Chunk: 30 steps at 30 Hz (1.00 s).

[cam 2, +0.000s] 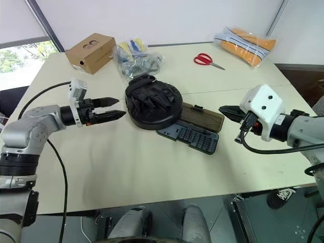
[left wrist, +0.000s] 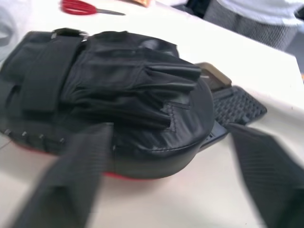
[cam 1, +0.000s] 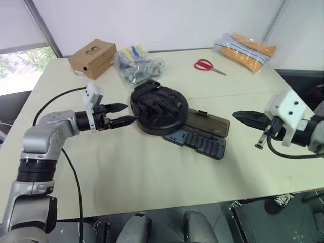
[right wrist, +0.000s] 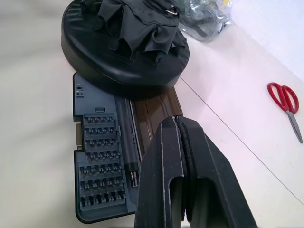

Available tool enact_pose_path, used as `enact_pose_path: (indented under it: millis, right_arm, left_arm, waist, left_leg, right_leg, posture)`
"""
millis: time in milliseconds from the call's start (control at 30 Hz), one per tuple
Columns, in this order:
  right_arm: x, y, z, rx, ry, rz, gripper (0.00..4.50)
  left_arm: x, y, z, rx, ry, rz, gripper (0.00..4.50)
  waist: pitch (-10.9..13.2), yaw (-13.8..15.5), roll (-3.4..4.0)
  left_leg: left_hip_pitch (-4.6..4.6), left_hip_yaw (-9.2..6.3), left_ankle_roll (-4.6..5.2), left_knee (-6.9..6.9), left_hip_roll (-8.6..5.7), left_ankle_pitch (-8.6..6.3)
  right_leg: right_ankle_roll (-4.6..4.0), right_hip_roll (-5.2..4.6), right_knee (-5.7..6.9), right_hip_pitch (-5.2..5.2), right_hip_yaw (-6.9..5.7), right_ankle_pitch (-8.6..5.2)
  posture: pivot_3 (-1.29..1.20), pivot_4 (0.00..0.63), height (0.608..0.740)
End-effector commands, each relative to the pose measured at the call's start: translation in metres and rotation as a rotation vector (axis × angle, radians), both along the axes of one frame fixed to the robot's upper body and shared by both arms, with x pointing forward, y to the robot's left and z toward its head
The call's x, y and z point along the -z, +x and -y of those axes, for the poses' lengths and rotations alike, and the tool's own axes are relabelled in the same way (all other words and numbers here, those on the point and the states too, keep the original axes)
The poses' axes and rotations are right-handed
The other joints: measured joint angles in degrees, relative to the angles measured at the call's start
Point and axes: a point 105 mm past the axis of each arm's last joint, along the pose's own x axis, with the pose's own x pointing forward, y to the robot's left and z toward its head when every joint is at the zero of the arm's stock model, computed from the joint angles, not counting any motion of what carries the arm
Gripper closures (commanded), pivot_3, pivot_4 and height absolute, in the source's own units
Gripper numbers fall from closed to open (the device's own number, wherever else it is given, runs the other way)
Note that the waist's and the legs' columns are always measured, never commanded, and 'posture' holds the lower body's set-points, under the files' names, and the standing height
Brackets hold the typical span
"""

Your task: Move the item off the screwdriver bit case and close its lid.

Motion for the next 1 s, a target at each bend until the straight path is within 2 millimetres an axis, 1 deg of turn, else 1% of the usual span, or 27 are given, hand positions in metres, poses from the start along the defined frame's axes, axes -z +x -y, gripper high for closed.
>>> enact_pose_path:
  millis: [33,200,300,433,533,667,767,800,833,867,1000]
  right_arm:
    - [-0.011,-0.003,-0.006,-0.018,0.003,0.058,4.5]
    - [-0.01,-0.003,-0.008,-0.016,0.01,0.061,4.5]
    - [-0.009,-0.004,-0.01,-0.012,0.018,0.065,4.5]
    - [-0.007,-0.006,-0.011,-0.004,0.026,0.07,4.5]
    - [-0.007,-0.006,-0.012,0.002,0.029,0.077,4.5]
    - [-0.008,-0.007,-0.013,0.01,0.032,0.086,4.5]
    - [-0.009,-0.008,-0.013,0.014,0.035,0.093,4.5]
    - [-0.009,-0.008,-0.014,0.015,0.036,0.095,4.5]
    - [-0.009,-0.008,-0.014,0.017,0.037,0.097,4.5]
    - [-0.009,-0.008,-0.014,0.018,0.037,0.098,4.5]
    - [-0.01,-0.008,-0.014,0.023,0.039,0.104,4.5]
  left_arm:
    - [-0.008,0.009,0.005,0.016,0.075,0.124,0.04]
    - [-0.015,0.027,0.016,-0.003,0.061,0.216,0.04]
    - [-0.012,0.04,0.023,-0.032,0.05,0.261,0.04]
    - [0.005,0.05,0.04,-0.022,0.068,0.257,0.04]
    - [0.02,0.056,0.047,-0.022,0.116,0.259,0.04]
    - [0.036,0.063,0.049,-0.041,0.148,0.25,0.04]
    - [0.041,0.068,0.047,-0.073,0.15,0.249,0.04]
    - [0.04,0.069,0.048,-0.075,0.146,0.249,0.56]
    - [0.041,0.07,0.048,-0.08,0.143,0.249,0.85]
    - [0.041,0.071,0.048,-0.087,0.14,0.249,1.28]
    - [0.041,0.075,0.047,-0.12,0.114,0.237,3.25]
  waist:
    - [0.0,0.01,0.0]
    - [0.01,0.07,-0.02]
    - [0.01,0.08,-0.02]
    - [0.01,0.03,-0.02]
    - [0.01,0.05,-0.03]
    - [0.01,0.14,-0.03]
    - [0.0,0.11,-0.04]
    - [0.0,0.14,-0.04]
    - [0.0,0.17,-0.05]
    - [0.0,0.17,-0.05]
    - [-0.01,0.03,-0.05]
  left_leg:
    - [0.0,0.0,0.0,0.0,0.0,0.0]
    - [-0.05,0.0,0.0,0.05,-0.02,0.0]
    - [-0.04,0.0,0.0,0.06,-0.02,0.0]
    - [-0.04,0.01,0.0,0.06,-0.03,0.0]
    - [-0.04,0.01,0.0,0.06,-0.04,0.0]
    - [-0.04,0.01,0.0,0.07,-0.04,0.0]
    - [-0.04,0.01,0.01,0.11,-0.05,0.0]
    - [-0.03,0.01,0.01,0.11,-0.05,0.0]
    - [-0.03,0.0,0.0,0.11,-0.05,0.0]
    - [-0.03,0.0,0.0,0.12,-0.05,0.0]
    - [-0.01,0.0,0.01,0.14,-0.05,0.0]
  right_leg:
    - [0.0,0.0,0.0,0.0,-0.01,0.0]
    - [0.01,0.0,0.0,0.0,-0.02,0.0]
    - [0.01,0.0,0.0,0.0,-0.02,0.01]
    - [0.02,0.0,0.0,0.0,-0.03,0.01]
    - [0.02,0.0,0.01,-0.01,-0.03,0.01]
    - [0.02,0.0,0.03,0.0,-0.04,0.01]
    - [0.04,-0.01,0.04,0.02,-0.03,0.02]
    - [0.05,0.0,0.04,0.02,-0.03,0.03]
    - [0.05,-0.01,0.04,0.02,-0.04,0.03]
    - [0.05,-0.01,0.05,0.03,-0.04,0.03]
    - [0.06,-0.01,0.08,0.03,-0.04,0.03]
  posture:
    - [0.0,0.15,0.74]
    - [0.0,0.15,0.74]
    - [0.0,0.15,0.74]
    - [0.0,0.15,0.74]
    - [0.0,0.15,0.74]
    - [0.0,0.15,0.74]
    - [0.0,0.15,0.74]
    - [0.0,0.15,0.74]
    - [0.0,0.15,0.74]
    - [0.0,0.15,0.74]
    - [0.0,0.15,0.74]
